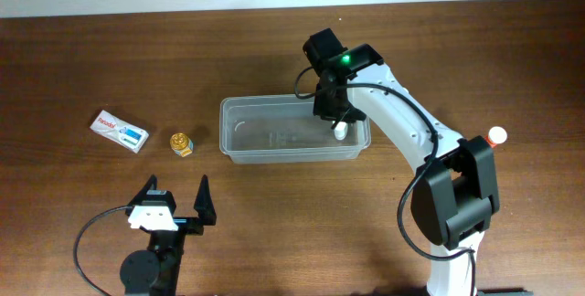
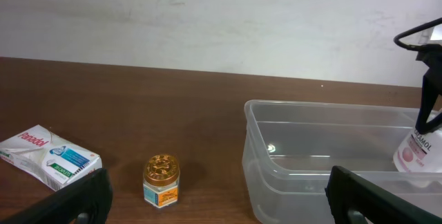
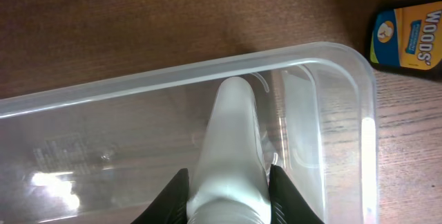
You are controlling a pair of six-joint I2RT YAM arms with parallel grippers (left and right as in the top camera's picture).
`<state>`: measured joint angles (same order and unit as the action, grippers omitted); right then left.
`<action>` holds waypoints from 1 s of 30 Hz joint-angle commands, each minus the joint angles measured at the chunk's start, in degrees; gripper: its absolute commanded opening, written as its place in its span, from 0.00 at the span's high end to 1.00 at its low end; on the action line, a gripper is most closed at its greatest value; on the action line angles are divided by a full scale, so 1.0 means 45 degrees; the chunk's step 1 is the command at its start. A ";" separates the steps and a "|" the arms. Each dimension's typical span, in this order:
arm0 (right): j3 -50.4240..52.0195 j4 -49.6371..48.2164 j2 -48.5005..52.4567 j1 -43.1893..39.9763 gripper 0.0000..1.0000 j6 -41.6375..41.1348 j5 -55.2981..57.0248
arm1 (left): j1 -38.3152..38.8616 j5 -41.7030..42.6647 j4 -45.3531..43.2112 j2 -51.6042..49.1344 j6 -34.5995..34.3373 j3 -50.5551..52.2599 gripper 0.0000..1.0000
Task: Pack container
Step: 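Lower the lotion bottle into the container's right end and release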
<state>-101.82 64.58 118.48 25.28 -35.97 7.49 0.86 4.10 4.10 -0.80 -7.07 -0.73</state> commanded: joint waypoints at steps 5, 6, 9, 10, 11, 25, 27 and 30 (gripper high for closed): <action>0.0058 0.0078 0.0068 -0.0078 0.76 0.0029 0.0160 | -0.0063 0.0039 0.0053 0.0112 0.0204 0.0053 0.01; 0.0058 0.0078 0.0068 -0.0078 0.71 0.0029 0.0160 | -0.0063 0.0039 0.0053 0.0112 0.0204 0.0053 0.01; 0.0058 0.0117 0.0068 -0.0073 0.67 0.0029 0.0155 | -0.0063 0.0039 0.0053 0.0112 0.0204 0.0053 0.01; 0.0058 0.0126 0.0068 -0.0078 0.67 0.0029 0.0160 | -0.0063 0.0039 0.0053 0.0112 0.0204 0.0053 0.01; 0.0058 0.0131 0.0068 -0.0078 0.67 0.0034 0.0160 | -0.0063 0.0039 0.0053 0.0112 0.0204 0.0053 0.01; 0.0053 0.0355 0.0039 -0.0340 0.66 0.0593 0.0151 | -0.0063 0.0039 0.0053 0.0112 0.0204 0.0053 0.01; 0.0053 0.0408 0.0024 -0.0452 0.66 0.1020 0.0151 | -0.0063 0.0039 0.0053 0.0112 0.0204 0.0053 0.01; 0.0053 0.0505 0.0015 -0.0588 0.66 0.1987 0.0155 | -0.0063 0.0039 0.0053 0.0112 0.0204 0.0053 0.01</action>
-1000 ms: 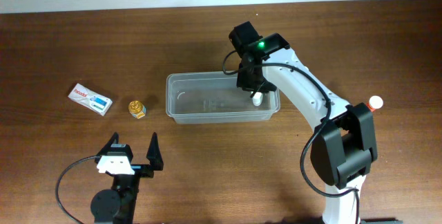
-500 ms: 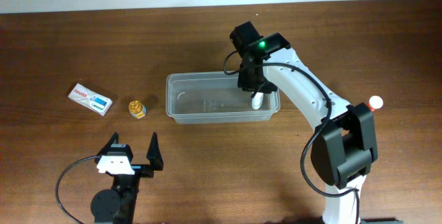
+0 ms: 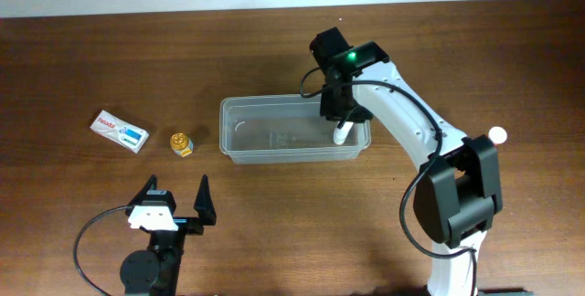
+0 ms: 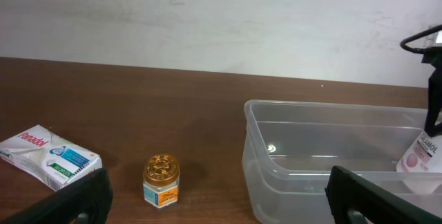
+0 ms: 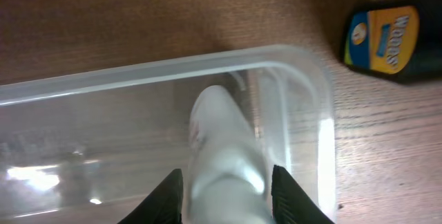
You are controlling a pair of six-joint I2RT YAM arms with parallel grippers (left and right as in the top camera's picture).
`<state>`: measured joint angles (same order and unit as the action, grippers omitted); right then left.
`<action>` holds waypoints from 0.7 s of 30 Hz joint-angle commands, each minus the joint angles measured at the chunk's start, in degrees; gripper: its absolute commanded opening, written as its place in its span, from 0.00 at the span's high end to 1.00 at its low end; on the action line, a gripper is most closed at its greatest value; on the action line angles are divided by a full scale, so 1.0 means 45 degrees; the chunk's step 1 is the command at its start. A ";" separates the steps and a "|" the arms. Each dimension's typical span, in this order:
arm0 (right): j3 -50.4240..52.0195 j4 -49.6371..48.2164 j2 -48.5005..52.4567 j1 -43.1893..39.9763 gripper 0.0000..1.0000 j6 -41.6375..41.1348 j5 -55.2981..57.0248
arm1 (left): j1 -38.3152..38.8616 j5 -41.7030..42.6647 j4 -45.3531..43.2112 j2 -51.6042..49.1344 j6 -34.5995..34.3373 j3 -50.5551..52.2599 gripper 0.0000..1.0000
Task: Pack container
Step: 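Lower the lotion bottle into the container's right end and release, then move the right gripper to the dark brown bottle and grasp it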
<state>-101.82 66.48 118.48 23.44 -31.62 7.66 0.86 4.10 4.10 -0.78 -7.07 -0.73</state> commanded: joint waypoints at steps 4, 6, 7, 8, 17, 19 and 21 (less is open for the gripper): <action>0.0053 0.0160 0.0015 -0.0350 0.66 0.2123 0.0121 | -0.0063 0.0039 0.0053 0.0107 0.0204 0.0053 0.01; 0.0053 0.0160 0.0015 -0.0408 0.66 0.2511 0.0117 | -0.0063 0.0039 0.0053 0.0107 0.0209 0.0053 0.01; 0.0053 0.0155 0.0015 -0.0418 0.65 0.2715 0.0117 | -0.0063 0.0039 0.0053 0.0107 0.0204 0.0053 0.01; 0.0053 0.0136 0.0015 -0.0418 0.66 0.2987 0.0117 | -0.0063 0.0039 0.0053 0.0107 0.0204 0.0053 0.01; -0.0049 0.0024 0.0015 -0.0418 0.62 0.3939 0.0117 | -0.0063 0.0039 0.0053 0.0107 0.0204 0.0053 0.01; -0.0457 0.0131 0.0015 -0.0418 0.61 0.3934 0.0053 | -0.0063 0.0039 0.0053 0.0107 0.0204 0.0053 0.01; -0.1253 0.0505 -0.0034 -0.0418 0.57 0.3939 -0.0034 | -0.0063 0.0039 0.0053 0.0107 0.0209 0.0053 0.01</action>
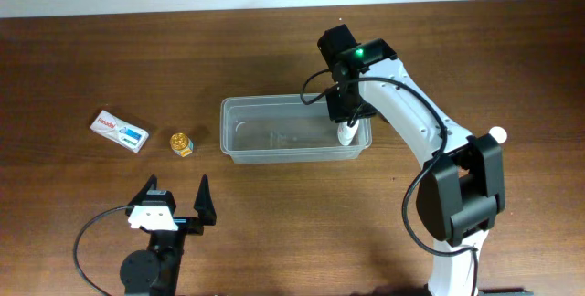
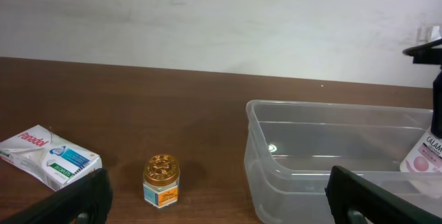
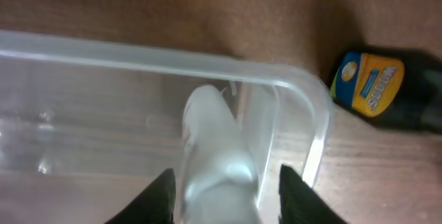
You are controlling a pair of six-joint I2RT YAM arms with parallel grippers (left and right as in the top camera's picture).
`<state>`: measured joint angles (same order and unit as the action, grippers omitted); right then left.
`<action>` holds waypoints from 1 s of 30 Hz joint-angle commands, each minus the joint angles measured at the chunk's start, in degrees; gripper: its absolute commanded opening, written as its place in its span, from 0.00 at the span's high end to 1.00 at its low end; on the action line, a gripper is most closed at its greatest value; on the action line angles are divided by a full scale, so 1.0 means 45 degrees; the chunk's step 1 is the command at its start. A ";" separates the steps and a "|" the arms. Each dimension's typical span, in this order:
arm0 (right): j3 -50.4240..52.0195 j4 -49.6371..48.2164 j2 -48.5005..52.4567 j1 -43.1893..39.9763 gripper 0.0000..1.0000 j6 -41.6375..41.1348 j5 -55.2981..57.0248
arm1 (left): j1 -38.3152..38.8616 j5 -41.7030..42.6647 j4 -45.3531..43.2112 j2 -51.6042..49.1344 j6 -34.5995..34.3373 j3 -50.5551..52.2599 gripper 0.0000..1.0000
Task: Pack container
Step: 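Move the right gripper to the dark brown bottle and grasp it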
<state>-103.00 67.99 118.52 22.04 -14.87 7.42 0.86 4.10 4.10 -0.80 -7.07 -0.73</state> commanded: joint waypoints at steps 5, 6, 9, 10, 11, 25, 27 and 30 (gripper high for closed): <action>-0.3818 0.1685 -0.0068 -0.0107 0.48 0.0209 0.0010 | -0.0063 0.0039 0.0053 0.0112 0.0209 0.0053 0.01; -0.4396 0.1996 -0.0068 -0.0107 0.46 0.0214 0.0019 | -0.0063 0.0039 0.0053 0.0112 0.0209 0.0053 0.01; -0.6023 0.2900 -0.0068 -0.0175 0.39 0.0199 0.0024 | -0.0063 0.0039 0.0053 0.0112 0.0209 0.0053 0.01; -0.6543 0.3225 -0.0068 -0.0282 0.37 0.0087 0.0034 | -0.0063 0.0039 0.0053 0.0112 0.0204 0.0053 0.01; -0.6897 0.3463 -0.0068 -0.0427 0.34 -0.0078 0.0029 | -0.0063 0.0039 0.0053 0.0112 0.0204 0.0053 0.01; -0.6237 0.4172 0.0525 -0.3614 0.16 0.0010 -0.1481 | -0.0063 0.0039 0.0053 0.0112 0.0209 0.0053 0.01; -0.5989 0.4051 0.0772 -0.3764 0.16 0.0262 -0.1812 | -0.0063 0.0039 0.0053 0.0112 0.0204 0.0053 0.01; -0.5518 0.3740 0.1214 -0.3774 0.16 0.0253 -0.1851 | -0.0063 0.0039 0.0053 0.0112 0.0209 0.0053 0.01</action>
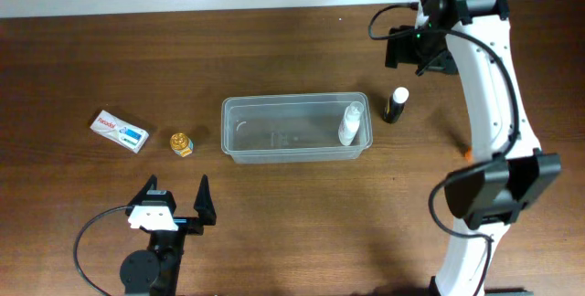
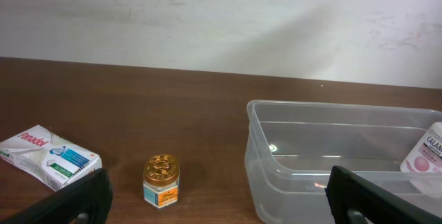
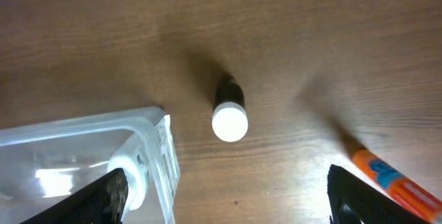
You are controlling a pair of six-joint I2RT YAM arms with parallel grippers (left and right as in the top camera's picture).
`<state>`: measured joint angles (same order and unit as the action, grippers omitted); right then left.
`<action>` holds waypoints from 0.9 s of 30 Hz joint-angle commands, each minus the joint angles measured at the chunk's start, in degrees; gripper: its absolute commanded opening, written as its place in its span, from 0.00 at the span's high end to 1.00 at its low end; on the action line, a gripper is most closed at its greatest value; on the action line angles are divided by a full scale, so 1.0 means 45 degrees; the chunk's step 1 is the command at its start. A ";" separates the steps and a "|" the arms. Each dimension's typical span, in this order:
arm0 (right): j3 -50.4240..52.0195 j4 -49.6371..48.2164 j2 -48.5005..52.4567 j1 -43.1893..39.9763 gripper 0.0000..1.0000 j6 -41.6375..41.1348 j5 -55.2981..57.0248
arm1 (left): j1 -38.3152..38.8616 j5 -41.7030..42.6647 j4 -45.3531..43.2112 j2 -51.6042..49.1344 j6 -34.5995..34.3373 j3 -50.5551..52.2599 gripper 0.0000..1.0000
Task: Pack container
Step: 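Move the right gripper to the dark brown bottle and grasp it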
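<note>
The clear plastic container [image 1: 292, 129] sits mid-table. A white bottle [image 1: 350, 122] stands inside its right end, seen as a pink-labelled bottle [image 2: 425, 156] in the left wrist view. My right gripper [image 1: 418, 54] is open and empty, raised behind and to the right of the container; its wrist view [image 3: 228, 203] looks down on the container's corner [image 3: 155, 148]. My left gripper [image 1: 174, 206] stands open near the front edge, empty [image 2: 221, 207].
A dark bottle with a white cap [image 3: 229, 120] stands just right of the container [image 1: 395, 104]. An orange tube [image 3: 383, 172] lies further right. Left of the container are a gold-lidded jar [image 1: 183, 142] and a Panadol box [image 1: 120, 130].
My right gripper has let go of the white bottle, which now stands in the container's right end. The gripper is open, higher, and further back and right. The left arm is unmoved.
My right gripper held the white bottle inside the container near its right end. At the following two moments it held it closer to the right wall. Now the bottle stands there alone and the gripper is away from the container. The left gripper stayed open throughout.
</note>
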<state>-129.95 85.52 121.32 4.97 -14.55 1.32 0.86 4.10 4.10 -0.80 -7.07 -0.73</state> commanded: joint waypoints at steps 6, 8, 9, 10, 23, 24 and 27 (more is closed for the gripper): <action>0.1010 -0.0578 0.1545 -0.0044 0.17 0.0126 -0.0797 | -0.0063 0.0039 0.0053 0.0112 0.0209 0.0053 0.01; 0.1175 -0.0656 0.1783 -0.0049 0.17 0.0126 -0.0879 | -0.0063 0.0039 0.0058 0.0112 0.0209 0.0053 0.01; 0.1282 -0.0699 0.1923 -0.0039 0.17 0.0126 -0.0874 | -0.0063 0.0039 0.0053 0.0112 0.0204 0.0053 0.01; 0.1384 -0.0733 0.2040 -0.0039 0.19 0.0126 -0.0874 | -0.0063 0.0039 0.0053 0.0112 0.0209 0.0053 0.01; 0.2050 -0.1423 0.2370 -0.0053 0.25 -0.0165 -0.0865 | -0.0063 0.0039 0.0053 0.0112 0.0204 0.0053 0.01; 0.2220 -0.1564 0.2370 -0.0058 0.25 -0.0160 -0.0865 | -0.0063 0.0039 0.0053 0.0112 0.0204 0.0053 0.01; 0.2929 -0.2035 0.2370 -0.0209 0.26 -0.0204 -0.0937 | -0.0063 0.0039 0.0058 0.0112 0.0209 0.0053 0.01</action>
<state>-119.26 77.03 131.48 4.82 -14.79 -2.11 0.86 4.10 4.10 -0.78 -7.07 -0.73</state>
